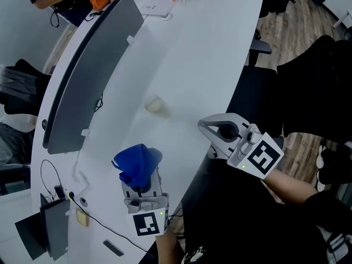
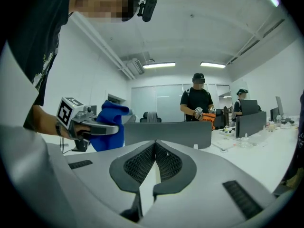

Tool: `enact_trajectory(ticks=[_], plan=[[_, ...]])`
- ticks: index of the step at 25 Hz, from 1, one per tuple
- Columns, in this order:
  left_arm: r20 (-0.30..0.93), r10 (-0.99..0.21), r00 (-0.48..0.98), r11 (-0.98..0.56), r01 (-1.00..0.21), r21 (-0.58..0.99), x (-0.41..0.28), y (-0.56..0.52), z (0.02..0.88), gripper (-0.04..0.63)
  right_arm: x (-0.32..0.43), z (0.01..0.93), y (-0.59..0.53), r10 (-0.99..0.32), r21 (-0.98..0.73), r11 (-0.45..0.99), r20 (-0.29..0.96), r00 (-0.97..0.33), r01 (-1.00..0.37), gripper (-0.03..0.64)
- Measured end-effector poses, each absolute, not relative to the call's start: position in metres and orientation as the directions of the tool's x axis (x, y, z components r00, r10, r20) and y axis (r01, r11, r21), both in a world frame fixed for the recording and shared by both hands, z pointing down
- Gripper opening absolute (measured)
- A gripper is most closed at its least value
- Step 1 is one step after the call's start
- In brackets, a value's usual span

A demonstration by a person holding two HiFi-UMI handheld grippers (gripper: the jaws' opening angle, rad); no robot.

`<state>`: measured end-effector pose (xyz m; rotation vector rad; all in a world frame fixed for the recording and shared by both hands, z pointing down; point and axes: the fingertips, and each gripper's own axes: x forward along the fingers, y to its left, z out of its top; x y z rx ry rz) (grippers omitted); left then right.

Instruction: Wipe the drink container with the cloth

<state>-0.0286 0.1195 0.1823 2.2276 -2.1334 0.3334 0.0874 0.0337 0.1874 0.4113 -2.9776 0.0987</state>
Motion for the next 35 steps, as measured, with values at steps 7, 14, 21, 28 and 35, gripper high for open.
enact_trajectory(ticks=[7, 14, 21, 28, 35], plan=[[0.204, -0.979, -0.021, -0.002, -0.994, -0.113, -0.039, 0.106, 0.189, 0.051, 0.061, 0.202, 0.020, -0.171, -0.059, 0.982, 0.157, -0.973, -0.182, 0.002], [0.259, -0.966, -0.011, -0.012, -0.996, -0.090, -0.060, 0.103, 0.212, 0.051, 0.035, 0.223, 0.018, -0.074, -0.034, 0.996, 0.200, -0.977, -0.082, 0.120], [0.296, -0.953, 0.066, -0.093, -0.992, -0.081, -0.079, 0.089, 0.237, 0.051, 0.010, 0.251, 0.014, 0.003, 0.032, 0.999, 0.264, -0.964, 0.011, 0.228], [0.309, -0.932, 0.187, -0.189, -0.982, 0.025, -0.091, 0.067, 0.267, 0.051, -0.016, 0.293, -0.007, -0.005, -0.015, 1.000, 0.336, -0.942, -0.011, 0.256], [0.304, -0.850, 0.431, -0.264, -0.847, 0.462, -0.086, 0.043, 0.300, 0.051, -0.039, 0.317, -0.027, 0.054, -0.016, 0.999, 0.313, -0.948, 0.051, 0.261]])
